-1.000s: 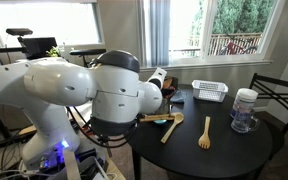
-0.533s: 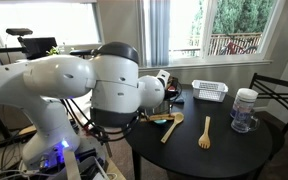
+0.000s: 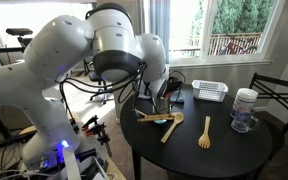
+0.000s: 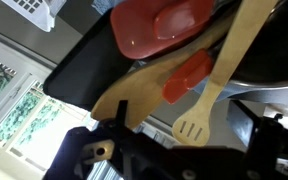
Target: Put the spoon into the bucket
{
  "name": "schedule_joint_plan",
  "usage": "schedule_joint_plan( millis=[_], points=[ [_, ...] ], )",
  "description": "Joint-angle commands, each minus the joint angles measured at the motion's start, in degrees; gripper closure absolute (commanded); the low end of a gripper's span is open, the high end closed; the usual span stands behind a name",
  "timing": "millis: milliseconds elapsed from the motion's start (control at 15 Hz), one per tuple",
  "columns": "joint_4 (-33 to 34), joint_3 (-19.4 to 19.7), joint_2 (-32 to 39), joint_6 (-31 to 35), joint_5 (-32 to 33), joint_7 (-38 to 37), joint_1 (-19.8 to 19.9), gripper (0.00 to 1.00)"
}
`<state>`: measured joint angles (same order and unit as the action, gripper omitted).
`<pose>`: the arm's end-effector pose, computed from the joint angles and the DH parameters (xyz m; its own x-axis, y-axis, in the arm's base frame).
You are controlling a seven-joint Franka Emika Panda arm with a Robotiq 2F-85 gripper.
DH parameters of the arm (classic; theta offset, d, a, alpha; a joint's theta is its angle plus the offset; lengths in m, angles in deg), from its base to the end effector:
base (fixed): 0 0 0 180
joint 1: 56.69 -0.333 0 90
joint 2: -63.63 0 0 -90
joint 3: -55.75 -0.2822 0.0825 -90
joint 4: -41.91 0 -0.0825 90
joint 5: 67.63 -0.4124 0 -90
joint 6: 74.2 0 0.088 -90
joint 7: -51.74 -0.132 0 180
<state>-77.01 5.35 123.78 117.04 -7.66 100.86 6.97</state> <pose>0.6026 -0.0206 0.1358 0.0593 0.7484 0.6606 0.7392 -0.4777 0.4748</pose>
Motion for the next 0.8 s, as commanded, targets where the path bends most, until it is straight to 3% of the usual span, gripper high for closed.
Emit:
schedule_joint_plan(
  millis=[0,333,733],
  points=[
    [-2.13,3.09,-8.62,-0.89,-2.0,-2.87,-4.37,0.0],
    [-1.61,6.83,-13.14,-1.15,-3.17,-3.91,-9.89,0.0],
    [-0.29,18.96,-19.51,0.87,-6.78,-4.75,-22.93,0.0]
  ],
)
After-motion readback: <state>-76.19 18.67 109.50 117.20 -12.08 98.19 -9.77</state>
